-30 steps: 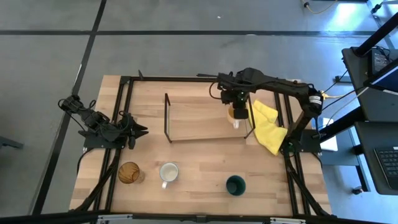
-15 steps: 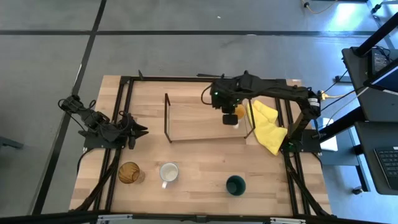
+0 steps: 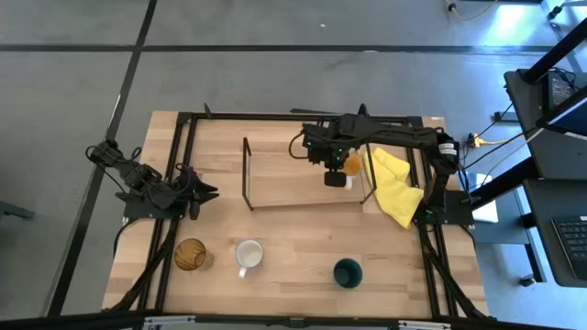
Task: Stack small to large cups/mugs on shelf
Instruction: Put the yellow cup on the shelf
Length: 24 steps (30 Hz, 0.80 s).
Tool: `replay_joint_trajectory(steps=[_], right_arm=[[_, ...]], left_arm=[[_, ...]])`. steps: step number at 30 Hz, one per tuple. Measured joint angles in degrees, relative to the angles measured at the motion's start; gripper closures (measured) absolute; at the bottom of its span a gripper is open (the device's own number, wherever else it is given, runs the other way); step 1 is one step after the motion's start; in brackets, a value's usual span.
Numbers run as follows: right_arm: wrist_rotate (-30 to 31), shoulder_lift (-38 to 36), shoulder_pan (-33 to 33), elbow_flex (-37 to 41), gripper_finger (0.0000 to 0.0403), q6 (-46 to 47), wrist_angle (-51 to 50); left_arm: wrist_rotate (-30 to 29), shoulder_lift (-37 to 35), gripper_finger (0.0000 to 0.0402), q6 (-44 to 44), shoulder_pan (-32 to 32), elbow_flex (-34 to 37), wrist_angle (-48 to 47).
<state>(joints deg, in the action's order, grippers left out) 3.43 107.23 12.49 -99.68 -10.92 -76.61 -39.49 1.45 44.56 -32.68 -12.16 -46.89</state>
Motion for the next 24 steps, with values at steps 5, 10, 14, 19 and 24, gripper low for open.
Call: replay_joint_trajectory(steps=[5, 10, 14, 19, 24], right_arm=[[2.93, 0.79, -0.60, 0.02, 0.0399, -1.93, -2.44], [4.47, 0.79, -0.54, 0.02, 0.0399, -2.98, -3.76], [4.53, 0.79, -0.54, 0.02, 0.0399, -3.01, -4.56], [2.99, 0.79, -0.54, 0.02, 0.0397, -2.58, -4.58], [-1.78, 0.79, -0.56, 0.02, 0.0397, -1.34, -4.31]], left_arm=[[-0.02, -0.02, 0.0303, 0.00, -0.01, 0.00, 0.01], [-0.02, -0.01, 0.0303, 0.00, -0.01, 0.00, 0.01], [-0.02, 0.00, 0.0303, 0.00, 0.00, 0.00, 0.02], [-0.02, -0.01, 0.0303, 0.00, 0.02, 0.00, 0.01], [-0.02, -0.02, 0.0303, 0.00, 0.02, 0.00, 0.02]])
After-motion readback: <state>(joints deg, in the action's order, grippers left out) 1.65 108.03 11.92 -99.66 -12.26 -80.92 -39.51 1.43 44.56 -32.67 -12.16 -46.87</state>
